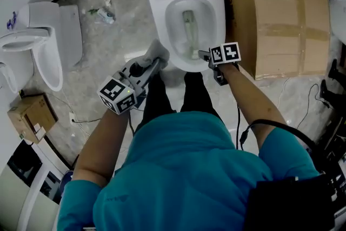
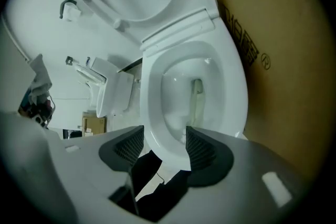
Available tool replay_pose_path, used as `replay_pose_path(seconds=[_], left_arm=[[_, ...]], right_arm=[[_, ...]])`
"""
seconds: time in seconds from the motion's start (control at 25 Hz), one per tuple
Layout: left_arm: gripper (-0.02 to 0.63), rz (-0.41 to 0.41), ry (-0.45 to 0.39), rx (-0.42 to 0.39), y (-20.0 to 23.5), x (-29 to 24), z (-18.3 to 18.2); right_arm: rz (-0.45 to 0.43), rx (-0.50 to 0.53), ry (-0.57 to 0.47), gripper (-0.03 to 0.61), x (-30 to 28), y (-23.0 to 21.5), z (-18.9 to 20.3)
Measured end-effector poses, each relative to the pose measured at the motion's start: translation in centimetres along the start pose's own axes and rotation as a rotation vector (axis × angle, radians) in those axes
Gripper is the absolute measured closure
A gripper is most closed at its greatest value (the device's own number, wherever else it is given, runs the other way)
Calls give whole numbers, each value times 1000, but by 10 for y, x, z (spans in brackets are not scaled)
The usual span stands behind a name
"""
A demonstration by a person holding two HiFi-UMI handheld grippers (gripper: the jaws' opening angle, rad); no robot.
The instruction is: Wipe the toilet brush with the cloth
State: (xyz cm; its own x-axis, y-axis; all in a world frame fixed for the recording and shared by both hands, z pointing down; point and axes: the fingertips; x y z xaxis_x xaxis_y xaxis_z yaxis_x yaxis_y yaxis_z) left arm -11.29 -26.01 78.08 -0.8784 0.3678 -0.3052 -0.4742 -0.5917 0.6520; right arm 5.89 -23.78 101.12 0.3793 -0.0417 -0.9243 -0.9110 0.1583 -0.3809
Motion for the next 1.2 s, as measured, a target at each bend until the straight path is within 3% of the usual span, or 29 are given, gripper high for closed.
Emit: replay_pose_path(seconds=[0.28,0.48,0.72,0.92,1.0,1.04,1.2], left_arm=[[592,14,53,36,60,-4,58],[592,13,28,69,83,3,80],[592,15,41,110,91,15,98],[592,34,31,105,92,28,104],[592,27,29,111,95,34,105],[592,23,28,115,96,38,106],[592,14,22,123,100,45,111]], right_arm=[[133,37,70,293,-109,-8,22],[282,63,140,275,-159,-31,27],[393,103,350,258,-197,-39,34],[408,113,558,261,-216,-46,58],[411,135,620,299,-222,-47,67],[415,146,637,348,-223,-47,70],[388,180,613,373,-225,-44,67]])
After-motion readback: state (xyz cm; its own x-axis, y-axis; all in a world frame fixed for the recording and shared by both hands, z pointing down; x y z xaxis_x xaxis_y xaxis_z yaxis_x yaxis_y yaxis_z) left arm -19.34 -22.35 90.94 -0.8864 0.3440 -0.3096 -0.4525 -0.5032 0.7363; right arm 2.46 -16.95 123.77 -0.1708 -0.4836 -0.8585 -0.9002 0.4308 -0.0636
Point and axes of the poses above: the fingertips, and each gripper's own axes: x backward along the fingers, y to its left, z out of its underside, and after that the axes turned 11 degrees about z, right-handed
